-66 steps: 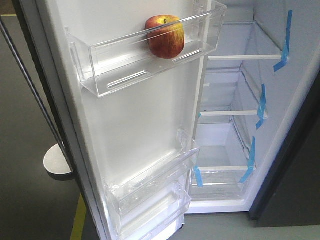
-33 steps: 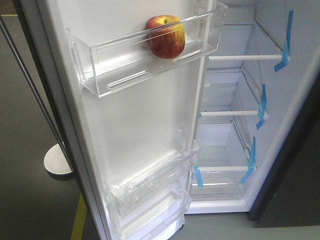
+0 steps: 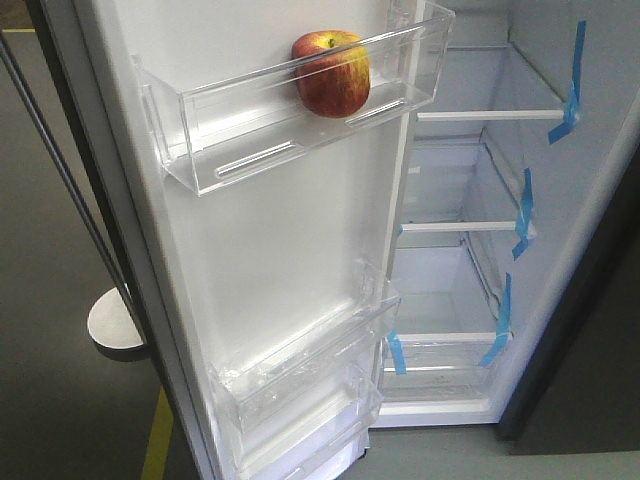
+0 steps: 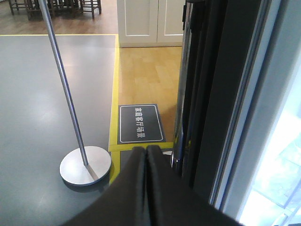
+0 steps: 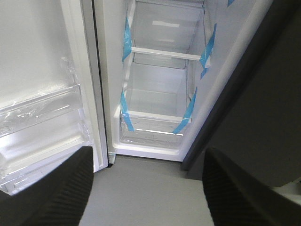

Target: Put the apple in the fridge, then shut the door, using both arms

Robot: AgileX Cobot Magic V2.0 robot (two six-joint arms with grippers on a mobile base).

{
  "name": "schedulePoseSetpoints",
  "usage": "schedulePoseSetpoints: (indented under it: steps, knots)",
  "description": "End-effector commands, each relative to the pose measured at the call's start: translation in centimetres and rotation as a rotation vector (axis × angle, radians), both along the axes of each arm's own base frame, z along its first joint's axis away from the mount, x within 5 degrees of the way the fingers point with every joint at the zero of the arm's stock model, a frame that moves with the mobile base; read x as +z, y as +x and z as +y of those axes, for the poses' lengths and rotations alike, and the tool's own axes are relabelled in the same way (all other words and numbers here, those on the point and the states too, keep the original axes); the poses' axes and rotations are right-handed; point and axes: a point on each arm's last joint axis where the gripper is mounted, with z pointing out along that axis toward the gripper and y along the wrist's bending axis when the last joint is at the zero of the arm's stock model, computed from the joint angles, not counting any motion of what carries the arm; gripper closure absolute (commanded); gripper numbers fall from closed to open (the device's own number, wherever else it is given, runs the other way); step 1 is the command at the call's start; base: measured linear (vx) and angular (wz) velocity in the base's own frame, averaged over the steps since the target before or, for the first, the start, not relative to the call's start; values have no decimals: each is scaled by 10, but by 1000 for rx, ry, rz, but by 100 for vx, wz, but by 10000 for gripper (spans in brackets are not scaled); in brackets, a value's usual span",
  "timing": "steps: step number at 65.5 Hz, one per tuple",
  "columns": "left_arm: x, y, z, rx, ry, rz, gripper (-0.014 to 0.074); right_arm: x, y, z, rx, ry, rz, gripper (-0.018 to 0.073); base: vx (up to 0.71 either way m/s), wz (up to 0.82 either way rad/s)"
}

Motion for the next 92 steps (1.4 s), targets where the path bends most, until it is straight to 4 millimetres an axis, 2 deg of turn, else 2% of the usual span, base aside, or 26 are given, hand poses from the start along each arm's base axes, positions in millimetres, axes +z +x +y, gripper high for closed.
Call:
schedulePoseSetpoints:
  steps: [1, 20, 29, 39, 50, 55, 61, 65, 73, 77, 85, 92]
  knots:
    - [0, 1, 0, 0, -10, -59, 602, 10, 3, -1, 0, -17, -59, 85, 0, 0]
    - [5, 2, 0, 1, 1, -109, 602, 10, 3, -1, -1, -18, -57, 85, 0, 0]
    - [13, 2, -1, 21, -229, -193, 602, 10, 3, -1, -1, -18, -57, 85, 0, 0]
    - [17, 2, 0, 25, -269, -234, 602, 10, 3, -1, -1, -18, -57, 85, 0, 0]
    - [28, 1, 0, 35, -438, -294, 602, 10, 3, -1, -1, -18, -57, 85, 0, 0]
    - [47, -2, -1, 20, -416, -326, 602, 10, 3, -1, -1, -18, -57, 85, 0, 0]
    - [87, -7, 0, 3, -294, -420, 602, 10, 3, -1, -1, -18, -57, 85, 0, 0]
    - [114, -4, 0, 2, -249, -443, 602, 10, 3, -1, -1, -18, -57, 85, 0, 0]
    - [163, 30, -1, 6, -226, -340, 602, 10, 3, -1, -1, -18, -57, 85, 0, 0]
    - [182, 56, -2, 6, -225, -254, 602, 10, 3, -1, -1, -18, -57, 85, 0, 0]
    - [203, 96, -3, 9, -219, -167, 602, 10, 3, -1, -1, -18, -57, 85, 0, 0]
    - [214, 114, -3, 11, -168, -166, 602, 10, 3, -1, -1, -18, -57, 85, 0, 0]
